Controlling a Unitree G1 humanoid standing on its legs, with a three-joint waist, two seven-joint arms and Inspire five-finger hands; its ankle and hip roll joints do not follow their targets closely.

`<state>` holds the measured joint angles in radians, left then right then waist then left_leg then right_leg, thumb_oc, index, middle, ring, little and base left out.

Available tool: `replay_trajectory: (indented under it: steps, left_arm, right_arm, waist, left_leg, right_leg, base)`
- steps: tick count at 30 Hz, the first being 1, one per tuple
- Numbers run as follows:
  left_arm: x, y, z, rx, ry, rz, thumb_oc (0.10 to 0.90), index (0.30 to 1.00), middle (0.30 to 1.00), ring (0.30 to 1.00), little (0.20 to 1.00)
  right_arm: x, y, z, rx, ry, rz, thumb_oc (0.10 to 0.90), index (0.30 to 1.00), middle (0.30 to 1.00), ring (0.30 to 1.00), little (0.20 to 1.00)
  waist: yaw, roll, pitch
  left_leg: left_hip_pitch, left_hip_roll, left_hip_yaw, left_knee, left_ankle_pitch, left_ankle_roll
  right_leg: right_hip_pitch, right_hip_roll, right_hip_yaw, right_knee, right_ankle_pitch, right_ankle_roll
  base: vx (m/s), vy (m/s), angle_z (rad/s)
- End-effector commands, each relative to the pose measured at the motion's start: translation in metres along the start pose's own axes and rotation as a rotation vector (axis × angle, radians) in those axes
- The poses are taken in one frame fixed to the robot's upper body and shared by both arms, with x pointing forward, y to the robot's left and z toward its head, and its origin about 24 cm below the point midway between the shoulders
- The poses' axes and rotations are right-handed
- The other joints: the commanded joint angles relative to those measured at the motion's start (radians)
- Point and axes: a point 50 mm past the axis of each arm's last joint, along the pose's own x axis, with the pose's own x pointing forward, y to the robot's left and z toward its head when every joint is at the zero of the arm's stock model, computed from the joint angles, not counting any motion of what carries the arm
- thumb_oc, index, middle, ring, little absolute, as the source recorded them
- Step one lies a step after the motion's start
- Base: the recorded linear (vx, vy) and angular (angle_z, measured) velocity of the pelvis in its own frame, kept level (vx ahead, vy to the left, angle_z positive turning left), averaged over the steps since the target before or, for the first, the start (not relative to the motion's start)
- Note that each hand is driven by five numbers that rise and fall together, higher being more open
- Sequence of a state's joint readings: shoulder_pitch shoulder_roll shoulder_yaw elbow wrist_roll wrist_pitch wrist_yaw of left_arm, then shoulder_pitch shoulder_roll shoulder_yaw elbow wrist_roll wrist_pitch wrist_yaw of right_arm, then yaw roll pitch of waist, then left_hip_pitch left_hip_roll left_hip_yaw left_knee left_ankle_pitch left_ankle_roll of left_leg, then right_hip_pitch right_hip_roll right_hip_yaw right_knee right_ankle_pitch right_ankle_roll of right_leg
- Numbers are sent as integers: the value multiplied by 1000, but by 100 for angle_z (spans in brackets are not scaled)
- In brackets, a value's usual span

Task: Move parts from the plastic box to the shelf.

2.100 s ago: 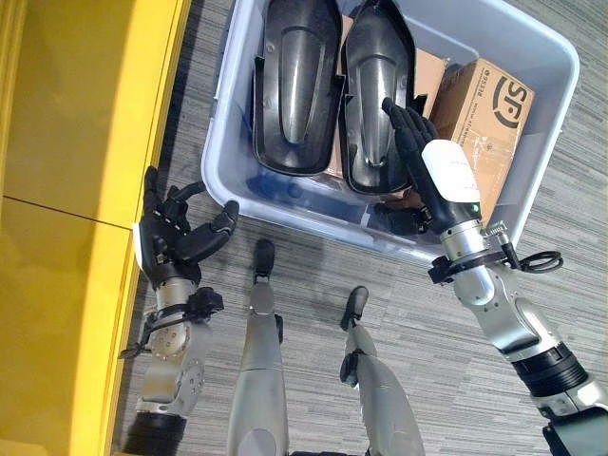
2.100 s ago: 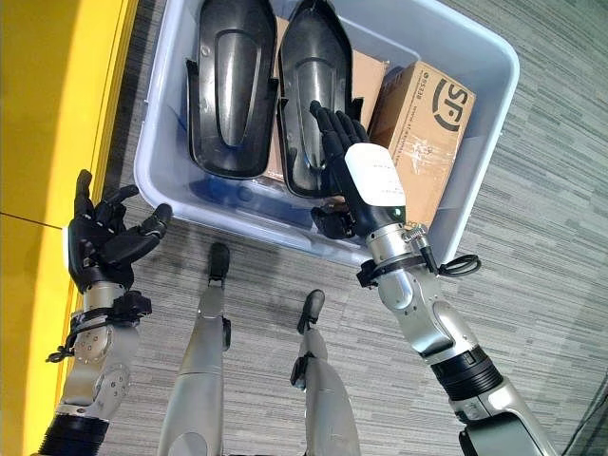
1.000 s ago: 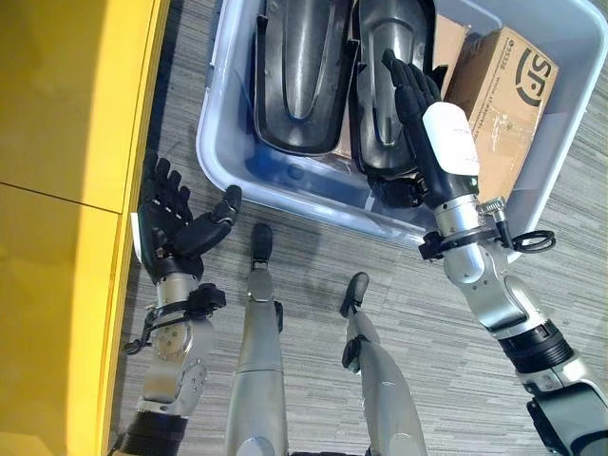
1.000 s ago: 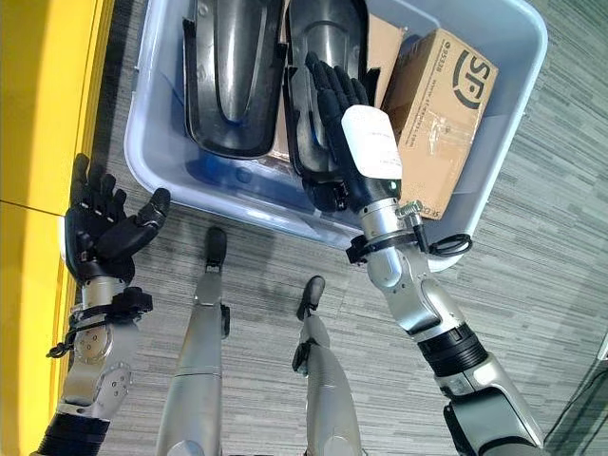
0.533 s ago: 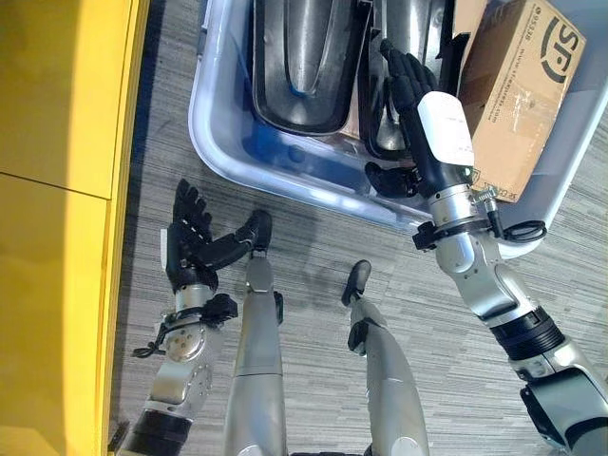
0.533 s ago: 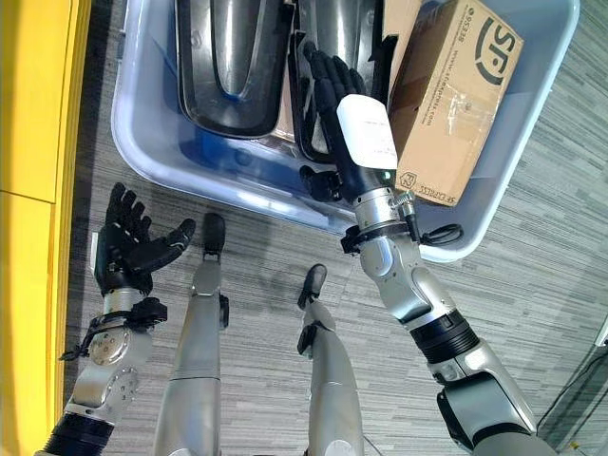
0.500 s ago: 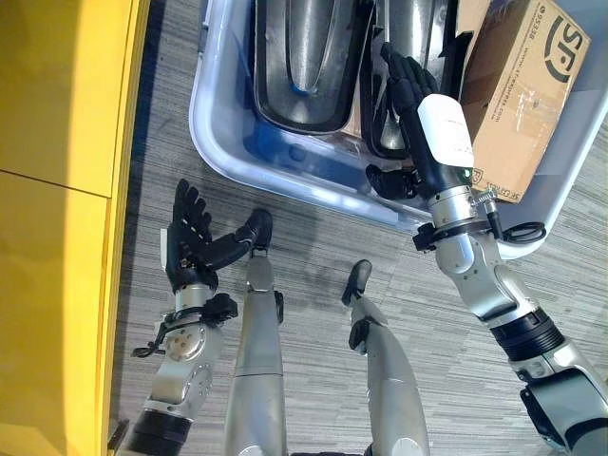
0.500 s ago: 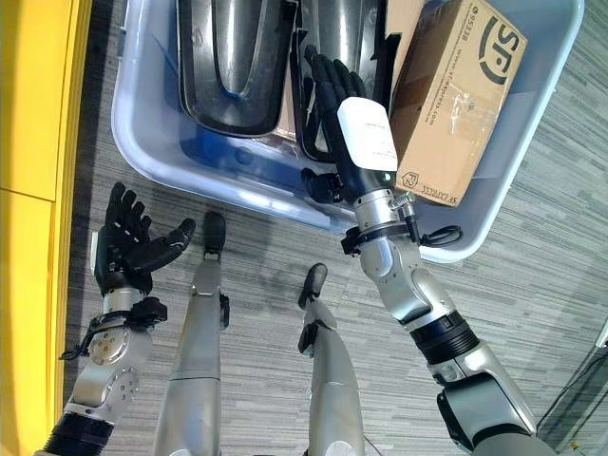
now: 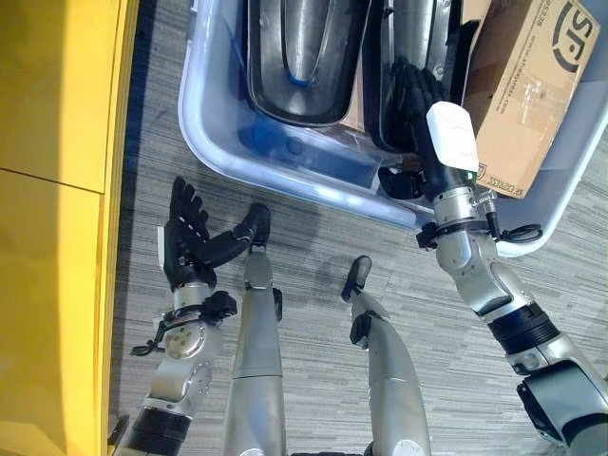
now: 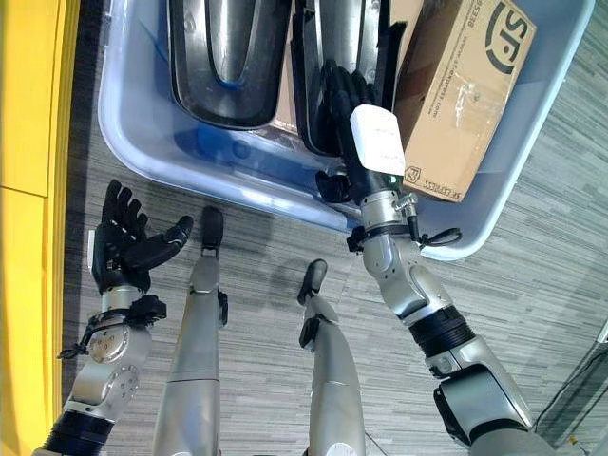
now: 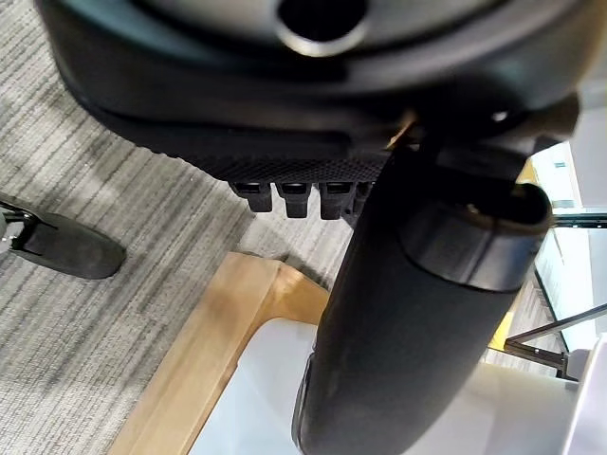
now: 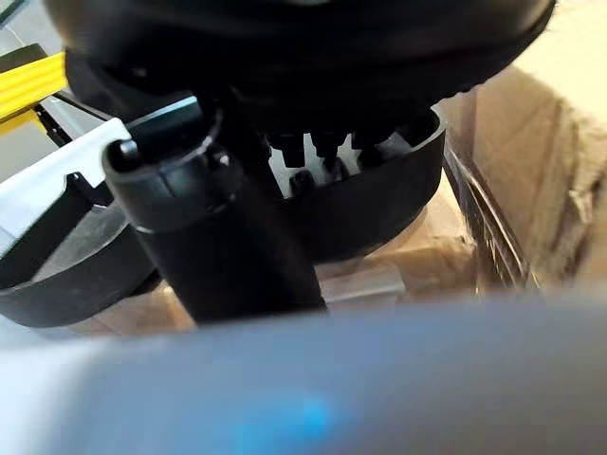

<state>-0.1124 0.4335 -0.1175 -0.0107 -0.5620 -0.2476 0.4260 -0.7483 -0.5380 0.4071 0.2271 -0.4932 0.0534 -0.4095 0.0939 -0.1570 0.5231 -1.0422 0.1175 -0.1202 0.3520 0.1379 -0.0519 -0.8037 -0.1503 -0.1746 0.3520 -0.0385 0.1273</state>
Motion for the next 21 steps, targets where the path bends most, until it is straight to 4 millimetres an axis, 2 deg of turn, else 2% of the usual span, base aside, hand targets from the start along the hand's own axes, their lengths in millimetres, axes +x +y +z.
replay_trajectory:
  steps: [1,2,3,4,5,6,21]
  left_arm:
    - [0,-10,34,-5,-197,-65,900,1000,1000,1000,1000]
    - [0,-11,35,-8,-201,-69,900,1000,1000,1000,1000]
    - [1,-12,36,-11,-210,-73,900,1000,1000,1000,1000]
    - [1,-12,36,-9,-207,-75,900,1000,1000,1000,1000]
    - [0,-12,35,-10,-205,-74,900,1000,1000,1000,1000]
    - [1,-14,36,-15,-212,-80,900,1000,1000,1000,1000]
    - [2,-19,33,-15,-204,-93,900,1000,1000,1000,1000]
  right_arm:
    - [14,-33,5,-62,-65,-178,900,1000,1000,1000,1000]
    - [15,-32,4,-66,-62,-178,900,1000,1000,1000,1000]
    - [16,-33,4,-75,-60,-180,520,467,467,467,467]
    - [15,-30,1,-94,-53,-163,400,300,300,300,300]
    - [15,-30,1,-96,-53,-160,400,300,300,300,300]
    - [16,-30,0,-103,-52,-158,400,300,300,300,300]
    - [5,-13,-1,-70,-47,-114,400,300,300,300,300]
  waist:
    - [30,15,-3]
    - [30,16,-3]
    - [34,20,-3]
    - [32,18,-3]
    - [31,19,-3]
    - [34,21,-3]
    - [32,25,-3]
  left_leg:
    - [-39,-3,-55,59,-130,0]
    - [-41,-4,-56,60,-129,0]
    - [-62,-4,-52,55,-101,6]
    - [-48,-7,-56,58,-121,1]
    - [-45,-7,-57,60,-128,0]
    - [-64,-6,-55,51,-97,5]
    - [-36,-6,-55,19,-80,-1]
  right_leg:
    - [115,-10,40,-4,-84,-1]
    - [113,-10,40,-1,-84,-1]
    - [95,-11,34,-6,-68,-3]
    - [107,-10,39,-2,-84,-3]
    - [111,-11,40,0,-89,-3]
    - [92,-10,34,-5,-71,-5]
    - [116,-4,30,-10,-84,-12]
  base:
    - [51,-21,-1]
    - [-58,35,-1]
    - [0,0,0]
    - [0,0,0]
    - [0,0,0]
    - [-44,27,0]
    - [-4,2,0]
